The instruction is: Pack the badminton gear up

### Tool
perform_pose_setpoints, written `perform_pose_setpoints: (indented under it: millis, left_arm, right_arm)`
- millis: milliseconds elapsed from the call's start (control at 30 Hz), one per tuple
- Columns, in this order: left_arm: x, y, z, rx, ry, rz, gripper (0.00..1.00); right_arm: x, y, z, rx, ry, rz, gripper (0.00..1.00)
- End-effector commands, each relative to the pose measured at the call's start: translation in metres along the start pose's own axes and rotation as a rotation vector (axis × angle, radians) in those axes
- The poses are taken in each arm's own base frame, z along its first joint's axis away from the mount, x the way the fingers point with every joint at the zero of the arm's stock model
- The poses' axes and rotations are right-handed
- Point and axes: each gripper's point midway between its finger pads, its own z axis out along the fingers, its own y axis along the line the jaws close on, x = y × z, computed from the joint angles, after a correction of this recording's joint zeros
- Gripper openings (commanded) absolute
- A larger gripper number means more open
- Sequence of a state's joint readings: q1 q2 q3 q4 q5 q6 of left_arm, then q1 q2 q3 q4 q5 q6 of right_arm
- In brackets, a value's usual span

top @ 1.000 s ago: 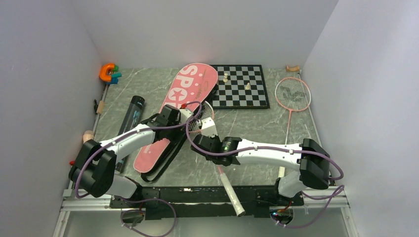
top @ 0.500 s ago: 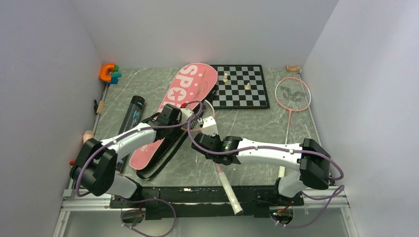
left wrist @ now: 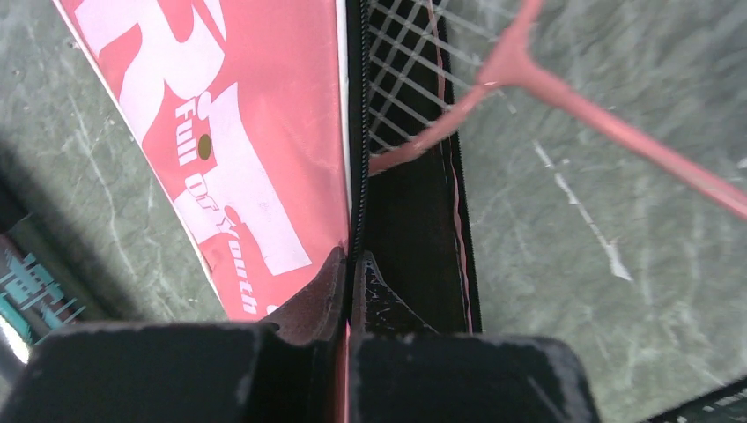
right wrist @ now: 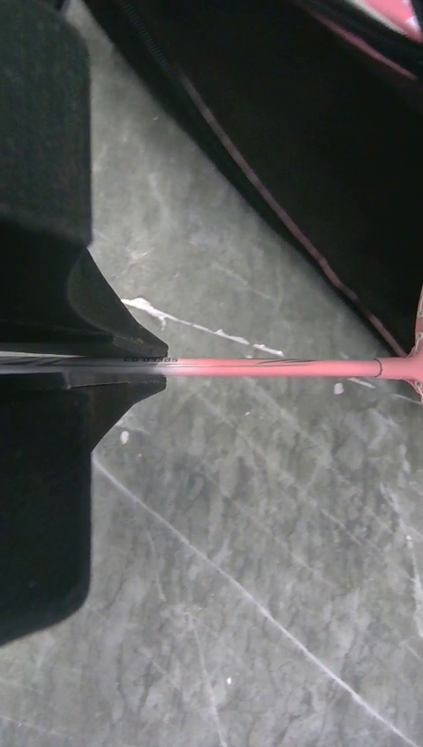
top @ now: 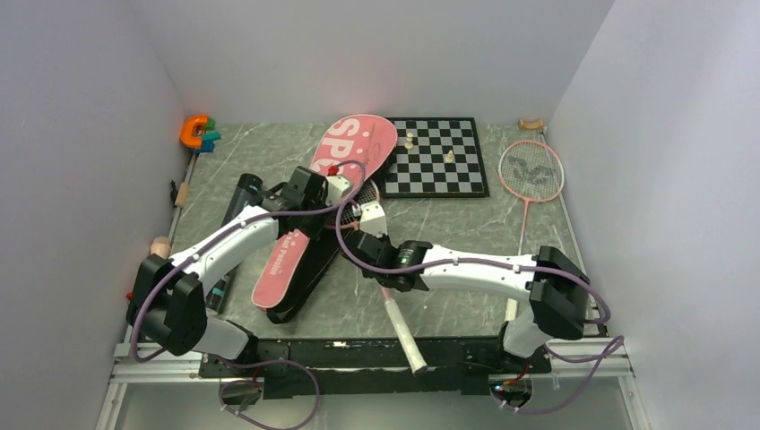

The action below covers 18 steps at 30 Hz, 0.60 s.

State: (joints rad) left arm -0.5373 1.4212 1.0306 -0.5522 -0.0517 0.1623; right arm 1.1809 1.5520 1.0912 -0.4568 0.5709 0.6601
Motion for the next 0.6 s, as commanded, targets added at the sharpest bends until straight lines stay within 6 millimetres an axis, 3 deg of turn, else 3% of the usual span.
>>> perform_pose_setpoints:
  millis: [0, 267, 400, 567]
  left_arm:
    - [-0.045, -0.025, -0.038, 0.194, -0.154, -0.037, 0.0]
    - [-0.056, -0.041, -0.062, 0.345, -0.159, -0.095, 0.0]
    - [-0.057, -0.054, -0.067, 0.439, -0.151, -0.092, 0.0]
    - [-0.06, -0.057, -0.07, 0.491, -0.152, -0.115, 0.0]
  right_arm:
    - [-0.042, 0.014, 0.011, -0.036, -0.081, 0.049, 0.0]
    - [-0.066, -0.008, 0.049, 0.033, -0.1, 0.126, 0.0]
    - [-0.083, -0.011, 0.064, 0.052, -0.125, 0.15, 0.0]
    - [-0.102, -0.017, 0.08, 0.056, -0.155, 0.215, 0.0]
